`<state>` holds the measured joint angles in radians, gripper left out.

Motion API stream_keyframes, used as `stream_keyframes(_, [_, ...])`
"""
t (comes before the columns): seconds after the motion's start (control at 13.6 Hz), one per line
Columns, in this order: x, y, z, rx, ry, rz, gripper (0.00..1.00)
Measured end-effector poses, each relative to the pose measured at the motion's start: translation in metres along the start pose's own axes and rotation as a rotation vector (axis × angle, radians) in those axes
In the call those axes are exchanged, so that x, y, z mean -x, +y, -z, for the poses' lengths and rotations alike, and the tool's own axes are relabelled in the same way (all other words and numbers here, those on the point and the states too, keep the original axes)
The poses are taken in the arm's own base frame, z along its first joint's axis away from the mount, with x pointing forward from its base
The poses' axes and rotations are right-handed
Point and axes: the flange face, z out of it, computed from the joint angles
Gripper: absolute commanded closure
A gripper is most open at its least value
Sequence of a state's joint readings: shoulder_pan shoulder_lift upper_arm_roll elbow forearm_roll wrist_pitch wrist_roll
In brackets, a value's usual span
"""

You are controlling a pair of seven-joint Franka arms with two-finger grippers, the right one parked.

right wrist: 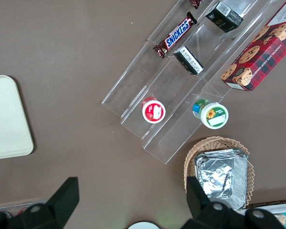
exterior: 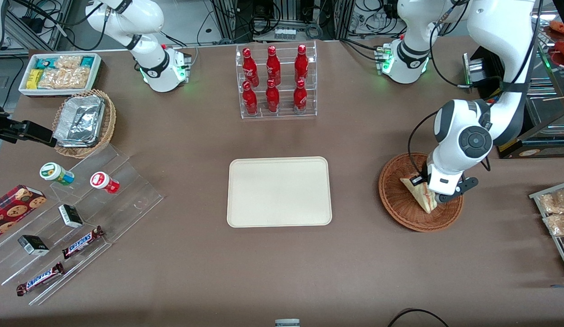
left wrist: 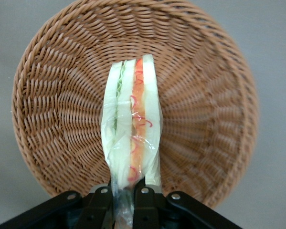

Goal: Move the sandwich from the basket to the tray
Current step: 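Lift the sandwich and carry it over the cream tray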

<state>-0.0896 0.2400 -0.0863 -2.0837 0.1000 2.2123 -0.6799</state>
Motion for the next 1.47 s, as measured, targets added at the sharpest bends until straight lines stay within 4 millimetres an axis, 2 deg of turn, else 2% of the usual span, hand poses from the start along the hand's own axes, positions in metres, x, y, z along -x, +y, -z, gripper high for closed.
stream_keyframes(0.22, [0.024,0.045,0.045,-0.034,-0.012,-0.081,1.0])
stream_keyframes(0.37, [0.05,0.082,0.072,-0.036,0.006,-0.152,1.0])
stream_keyframes(0.59, [0.102,0.141,0.098,-0.01,0.054,-0.279,1.0])
stream_keyframes(0.73, [0.14,0.176,0.107,0.002,0.075,-0.356,1.0])
stream_keyframes(0.88, [0.17,0.209,0.104,0.005,0.081,-0.421,1.0])
stream_keyframes(1.03, [0.189,0.243,0.091,0.006,0.079,-0.461,1.0])
stream_keyframes(1.32, [0.204,0.305,0.056,0.013,0.068,-0.474,1.0])
stream_keyframes(1.47, [0.207,0.323,0.041,0.014,0.063,-0.479,1.0])
